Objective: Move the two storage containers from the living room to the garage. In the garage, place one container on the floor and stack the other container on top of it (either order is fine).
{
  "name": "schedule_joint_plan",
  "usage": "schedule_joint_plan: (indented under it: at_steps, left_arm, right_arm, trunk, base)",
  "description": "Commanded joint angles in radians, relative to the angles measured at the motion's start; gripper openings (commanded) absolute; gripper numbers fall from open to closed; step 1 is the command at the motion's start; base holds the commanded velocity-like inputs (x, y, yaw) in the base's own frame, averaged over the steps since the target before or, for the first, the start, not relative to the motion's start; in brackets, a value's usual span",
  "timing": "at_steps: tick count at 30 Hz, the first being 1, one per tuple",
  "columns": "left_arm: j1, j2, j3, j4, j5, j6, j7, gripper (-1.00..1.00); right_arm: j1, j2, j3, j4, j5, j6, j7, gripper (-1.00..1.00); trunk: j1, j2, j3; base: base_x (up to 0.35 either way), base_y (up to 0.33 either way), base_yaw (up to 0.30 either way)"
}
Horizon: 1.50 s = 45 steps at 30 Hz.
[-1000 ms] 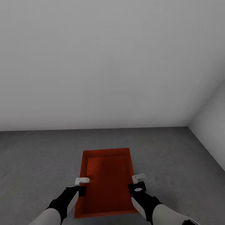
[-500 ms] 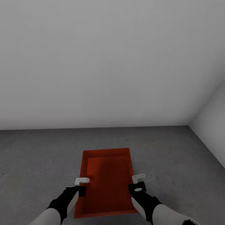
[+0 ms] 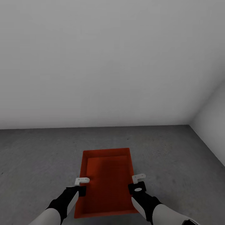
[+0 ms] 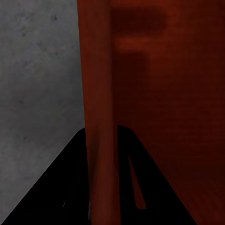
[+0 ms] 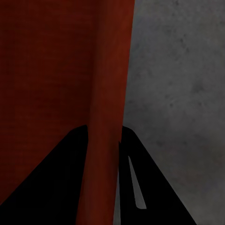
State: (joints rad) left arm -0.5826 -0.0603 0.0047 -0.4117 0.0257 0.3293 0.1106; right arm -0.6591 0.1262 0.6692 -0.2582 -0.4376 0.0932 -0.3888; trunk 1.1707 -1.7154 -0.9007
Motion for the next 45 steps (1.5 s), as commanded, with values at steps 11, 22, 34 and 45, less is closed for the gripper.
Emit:
schedule_joint_plan:
  at_steps: [11,22,34,45]
  left_arm:
    - [0.0,-0.001,0.002,-0.004,-0.003,0.005,0.004,-1.0]
    - [0.0,-0.001,0.002,-0.004,-0.003,0.005,0.004,-1.0]
    - [0.0,-0.001,0.002,-0.004,-0.003,0.005,0.004,-1.0]
    - [0.0,-0.001,0.002,-0.004,-0.003,0.005,0.004,-1.0]
  right_arm:
    - [-0.001,0.009,0.004,-0.003,-0.02,0.006,0.01,-1.0]
    - [-0.001,0.009,0.004,-0.003,-0.02,0.006,0.01,-1.0]
    - [-0.001,0.009,0.004,-0.003,-0.02,0.006,0.01,-1.0]
    - [-0.001,0.009,0.004,-0.003,-0.02,0.006,0.01,-1.0]
  trunk:
    - [0.042,-0.078,-0.035]
    - [0.084,-0.155,-0.07]
    - [0.13,-0.239,-0.107]
    - [0.15,-0.274,-0.132]
  base:
    - [0.0,0.0,0.0]
    - [0.0,0.0,0.0]
    - [0.0,0.0,0.0]
    - [0.0,0.0,0.0]
